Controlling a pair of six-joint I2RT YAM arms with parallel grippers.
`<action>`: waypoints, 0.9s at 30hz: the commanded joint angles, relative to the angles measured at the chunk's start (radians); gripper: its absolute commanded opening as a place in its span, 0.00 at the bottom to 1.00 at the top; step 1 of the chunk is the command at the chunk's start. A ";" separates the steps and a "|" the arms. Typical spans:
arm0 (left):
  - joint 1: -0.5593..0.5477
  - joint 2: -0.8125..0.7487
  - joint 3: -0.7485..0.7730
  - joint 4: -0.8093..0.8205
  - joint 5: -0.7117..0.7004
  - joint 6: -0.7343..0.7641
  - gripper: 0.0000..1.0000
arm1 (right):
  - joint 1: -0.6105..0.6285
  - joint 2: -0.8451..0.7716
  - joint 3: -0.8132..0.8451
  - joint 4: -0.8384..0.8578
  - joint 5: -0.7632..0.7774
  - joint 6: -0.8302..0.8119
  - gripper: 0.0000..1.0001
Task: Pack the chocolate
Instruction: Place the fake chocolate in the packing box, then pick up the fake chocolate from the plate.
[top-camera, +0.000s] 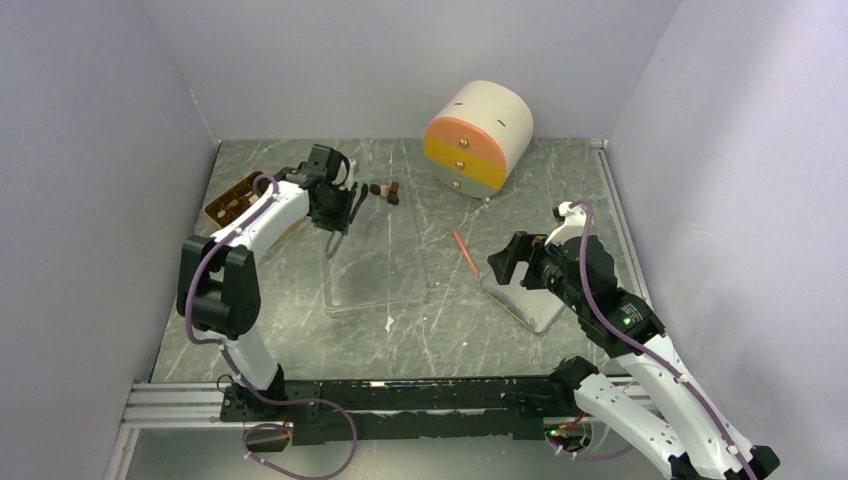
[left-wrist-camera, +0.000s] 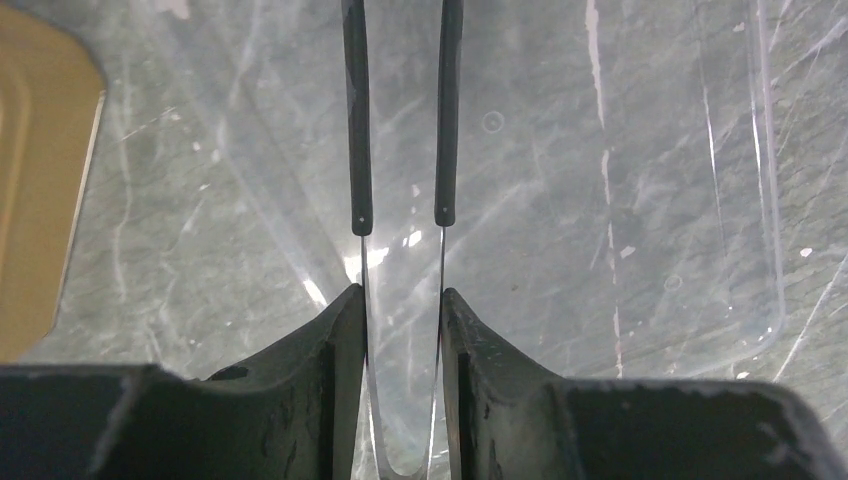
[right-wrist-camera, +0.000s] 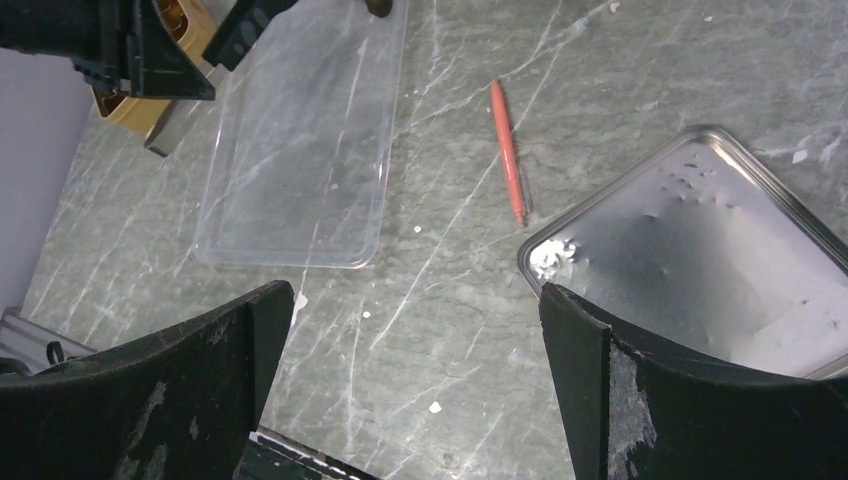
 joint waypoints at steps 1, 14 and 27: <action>-0.020 0.032 0.034 0.079 0.018 0.012 0.35 | 0.006 0.005 0.036 0.019 0.018 0.001 0.99; -0.092 0.162 0.124 0.118 0.011 0.019 0.34 | 0.006 0.011 0.025 0.024 0.027 -0.003 0.99; -0.096 0.253 0.179 0.148 -0.006 -0.002 0.32 | 0.005 0.006 0.027 0.011 0.049 -0.016 0.99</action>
